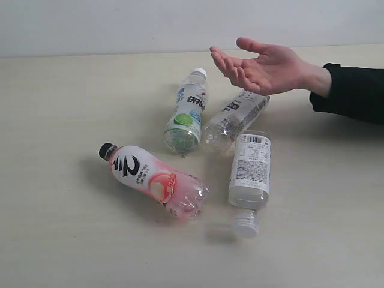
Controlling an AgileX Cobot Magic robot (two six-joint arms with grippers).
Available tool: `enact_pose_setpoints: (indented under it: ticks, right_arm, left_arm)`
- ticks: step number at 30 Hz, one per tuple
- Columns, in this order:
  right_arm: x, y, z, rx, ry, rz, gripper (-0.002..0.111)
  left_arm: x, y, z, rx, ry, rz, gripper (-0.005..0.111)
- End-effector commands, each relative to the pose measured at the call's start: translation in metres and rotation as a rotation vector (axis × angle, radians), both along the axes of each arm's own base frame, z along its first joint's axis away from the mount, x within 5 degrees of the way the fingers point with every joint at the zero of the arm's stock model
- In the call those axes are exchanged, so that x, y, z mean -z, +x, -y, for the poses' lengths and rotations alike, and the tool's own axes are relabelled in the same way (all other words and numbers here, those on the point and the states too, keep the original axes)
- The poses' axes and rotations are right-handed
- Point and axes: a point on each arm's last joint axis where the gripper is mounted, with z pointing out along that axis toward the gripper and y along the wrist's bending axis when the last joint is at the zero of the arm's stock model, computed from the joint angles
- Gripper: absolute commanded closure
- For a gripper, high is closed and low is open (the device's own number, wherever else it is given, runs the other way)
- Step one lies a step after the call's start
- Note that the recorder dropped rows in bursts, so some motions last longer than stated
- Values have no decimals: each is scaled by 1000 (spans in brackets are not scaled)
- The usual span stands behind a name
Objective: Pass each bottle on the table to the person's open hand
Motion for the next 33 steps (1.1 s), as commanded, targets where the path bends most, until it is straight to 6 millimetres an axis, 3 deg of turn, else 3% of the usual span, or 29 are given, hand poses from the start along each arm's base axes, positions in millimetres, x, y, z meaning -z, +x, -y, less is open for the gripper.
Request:
enact_pose_setpoints:
  ticks: [1,27,33]
  right_arm:
    - [1,0,0,2,-2,4,108]
    - [1,0,0,2,-2,4,108]
    - [-9,-1,-1,-6,-12,117,108]
  left_arm:
    - [0,0,0,1,0,9,104]
    - [0,0,0,1,0,9,104]
    - [0,0,0,1,0,9,104]
